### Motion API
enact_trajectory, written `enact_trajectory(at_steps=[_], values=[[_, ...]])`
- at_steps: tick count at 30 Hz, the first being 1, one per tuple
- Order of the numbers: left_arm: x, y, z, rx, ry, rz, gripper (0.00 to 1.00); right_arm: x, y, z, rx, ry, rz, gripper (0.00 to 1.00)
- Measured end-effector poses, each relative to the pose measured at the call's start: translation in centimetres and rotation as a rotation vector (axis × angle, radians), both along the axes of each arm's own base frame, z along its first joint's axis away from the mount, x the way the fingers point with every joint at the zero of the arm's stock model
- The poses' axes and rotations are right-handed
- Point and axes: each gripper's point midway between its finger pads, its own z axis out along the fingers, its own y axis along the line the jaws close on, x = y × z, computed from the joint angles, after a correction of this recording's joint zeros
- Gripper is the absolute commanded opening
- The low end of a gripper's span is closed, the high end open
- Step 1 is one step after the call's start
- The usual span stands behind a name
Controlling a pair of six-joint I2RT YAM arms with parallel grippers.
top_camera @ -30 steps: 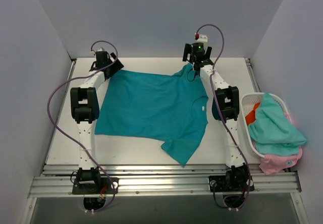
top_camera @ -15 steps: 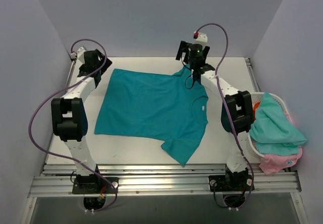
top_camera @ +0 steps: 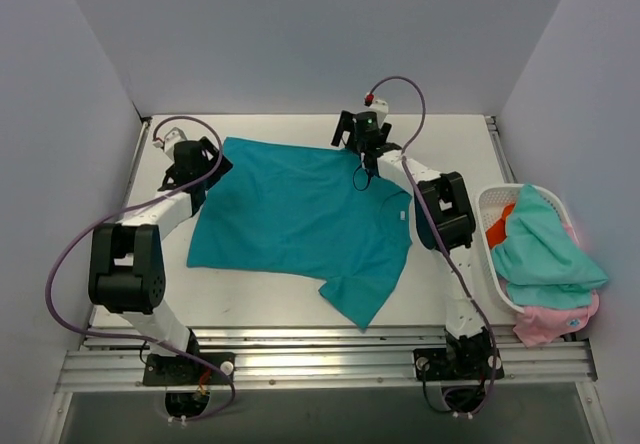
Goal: Fold and stack the t-shirts
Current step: Flatten out the tshirt
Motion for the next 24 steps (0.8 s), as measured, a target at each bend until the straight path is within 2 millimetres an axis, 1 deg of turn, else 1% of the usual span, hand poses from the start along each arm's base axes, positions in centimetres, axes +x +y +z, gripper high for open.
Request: enact_trajectory(at_steps=[3,6,14,17,24], values=[[-0.1,-0.4,-0.2,0.009,0.000,-0.024,0.94,0.2,0.2,-2.1,0.001,0.036,-0.001,1.00],[-0.2,-0.4,-0.3,0.012,-0.004,-0.030,0.94,0.5,0.4,-2.8,0.005,0.049,-0.002,1.00],[-0.1,-0.6,-0.1,0.021,-0.014,-0.045,0.94,1.7,0.3,-1.2,0.038,0.013,-0.016,1.00],[-0.1,-0.6,-0.1,0.025,-0.014,-0.048,0.94,2.2,0.3,-1.0,0.048,0.005,-0.021,1.00],[-0.1,-0.6,-0.1,0.031,-0.014,-0.052,0.94,2.2,0.0,-3.2,0.046,0.038,-0.032,1.00]])
